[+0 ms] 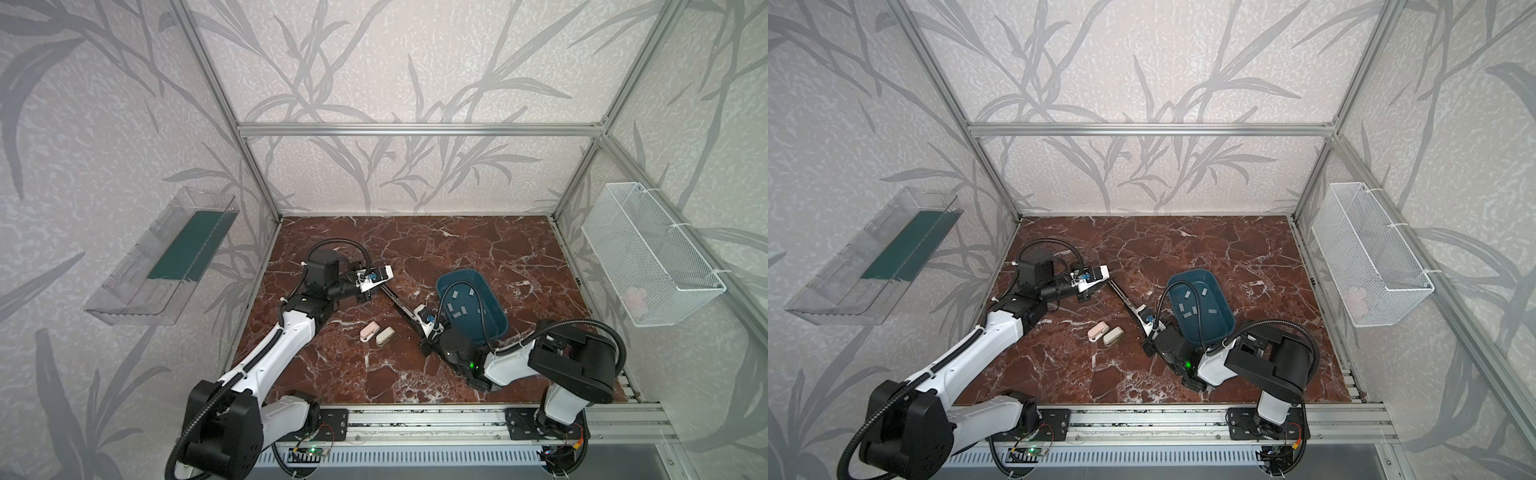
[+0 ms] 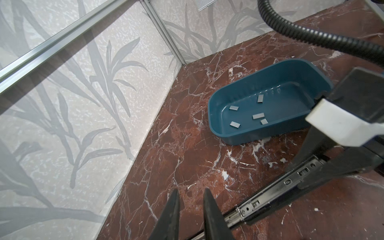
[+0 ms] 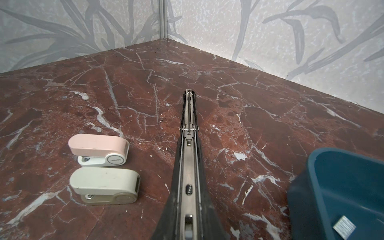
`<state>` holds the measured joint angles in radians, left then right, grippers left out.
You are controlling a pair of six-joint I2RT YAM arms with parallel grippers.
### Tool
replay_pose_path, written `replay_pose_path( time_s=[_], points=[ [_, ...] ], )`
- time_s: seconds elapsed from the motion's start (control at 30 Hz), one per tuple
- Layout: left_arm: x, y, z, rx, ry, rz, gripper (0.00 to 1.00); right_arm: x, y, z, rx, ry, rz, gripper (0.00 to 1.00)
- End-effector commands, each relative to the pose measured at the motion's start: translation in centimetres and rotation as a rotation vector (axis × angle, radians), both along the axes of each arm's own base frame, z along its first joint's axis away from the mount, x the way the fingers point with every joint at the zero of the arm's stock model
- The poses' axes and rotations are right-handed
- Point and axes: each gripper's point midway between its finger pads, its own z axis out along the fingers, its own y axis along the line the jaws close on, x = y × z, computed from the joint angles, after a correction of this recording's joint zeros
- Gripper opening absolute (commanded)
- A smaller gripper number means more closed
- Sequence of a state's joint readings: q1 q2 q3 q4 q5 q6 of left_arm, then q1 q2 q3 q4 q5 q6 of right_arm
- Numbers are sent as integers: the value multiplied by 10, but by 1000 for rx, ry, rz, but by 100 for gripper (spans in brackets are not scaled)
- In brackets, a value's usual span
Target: Load the staples into the stapler
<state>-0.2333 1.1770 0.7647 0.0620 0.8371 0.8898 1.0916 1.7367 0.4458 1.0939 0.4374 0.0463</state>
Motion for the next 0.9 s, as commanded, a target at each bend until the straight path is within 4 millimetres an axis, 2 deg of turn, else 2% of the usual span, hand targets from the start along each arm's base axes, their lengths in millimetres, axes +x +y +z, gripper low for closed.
replay_pose_path(
  time_s=[0.0,0.13,0.23,0.3,0.43,0.53,0.67,0.73,0.8,0.87],
  points=[
    [-13,1,-10,6,26,-101,30,14,3,33,107,-79,-50,6],
    [0,15,-27,15,91,-71,48,20,6,12,98,0,-39,7],
    [-18,23,-61,164,38,-178,50,20,6,6,92,6,-36,16],
    [-20,29,-77,234,22,-186,52,20,5,5,83,9,-41,23],
    [-27,35,-96,326,-27,-225,55,19,4,6,95,24,-39,37],
    [-33,35,-99,351,-40,-268,55,16,3,13,112,23,-24,47],
    [-39,33,-104,385,-45,-307,56,6,-4,37,177,21,-4,63],
    [-42,31,-109,414,-49,-326,57,-2,-16,57,264,25,-12,73],
    [-47,31,-118,470,-56,-356,57,-11,-38,81,403,64,-43,79],
    [-52,29,-127,519,-60,-379,57,-24,-49,108,478,108,-13,81]
  ],
)
